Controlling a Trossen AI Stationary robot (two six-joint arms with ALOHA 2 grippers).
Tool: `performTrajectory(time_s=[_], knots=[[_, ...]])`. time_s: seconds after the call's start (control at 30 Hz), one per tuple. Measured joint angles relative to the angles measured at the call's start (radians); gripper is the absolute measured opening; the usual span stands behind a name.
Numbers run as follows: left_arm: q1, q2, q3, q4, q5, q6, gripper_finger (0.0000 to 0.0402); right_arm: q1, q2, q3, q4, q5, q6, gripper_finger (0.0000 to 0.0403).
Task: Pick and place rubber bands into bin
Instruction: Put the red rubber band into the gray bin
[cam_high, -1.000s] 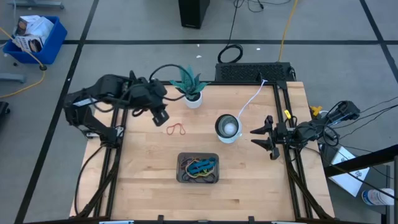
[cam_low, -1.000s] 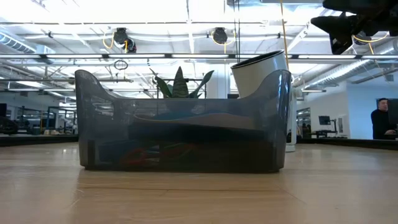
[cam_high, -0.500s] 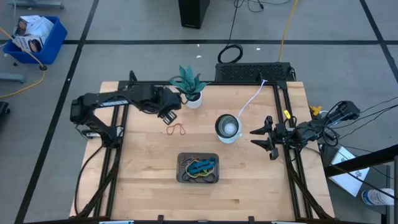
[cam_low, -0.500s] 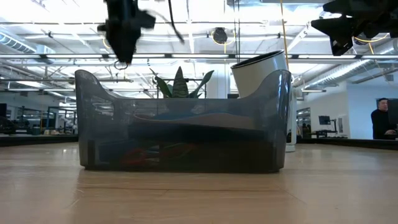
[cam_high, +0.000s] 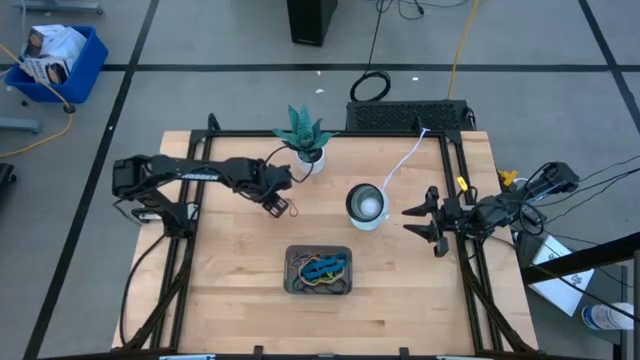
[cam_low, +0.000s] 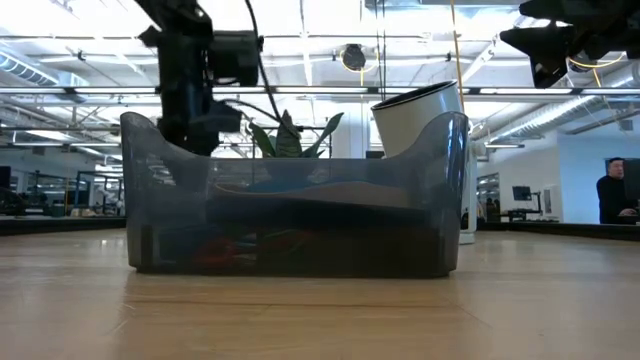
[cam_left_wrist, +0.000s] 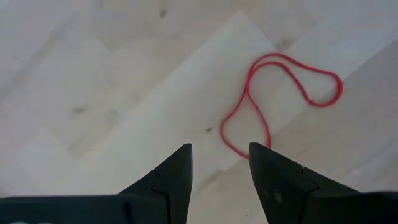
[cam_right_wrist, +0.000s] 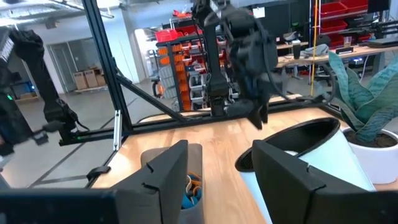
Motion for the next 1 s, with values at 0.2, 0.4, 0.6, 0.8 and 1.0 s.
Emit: performTrajectory(time_s=[0.2,0.4,0.6,0.8,1.0], knots=[[0.002,0.0,-0.099,0.156,0.051,-0.055,0.0166,0.0,0.0,0.0,0.024,0.0,0.0,0.0173],[-0.003,0.0,-0.137,0.207,0.042,-0.088,0.0166,0.0,0.0,0.0,0.03,0.0,0.0,0.0174],[-0.001,0.01,-0.154,0.209,0.039,-0.11,0.0165,0.0,0.0,0.0,0.029,0.0,0.0,0.0175],[0.0,0.079,-0.155,0.238,0.041,-0.11,0.0165,0.0,0.0,0.0,0.029,0.0,0.0,0.0172],[-0.001,0.145,-0.149,0.241,0.058,-0.102,0.0165,0.0,0.0,0.0,0.029,0.0,0.0,0.0175]])
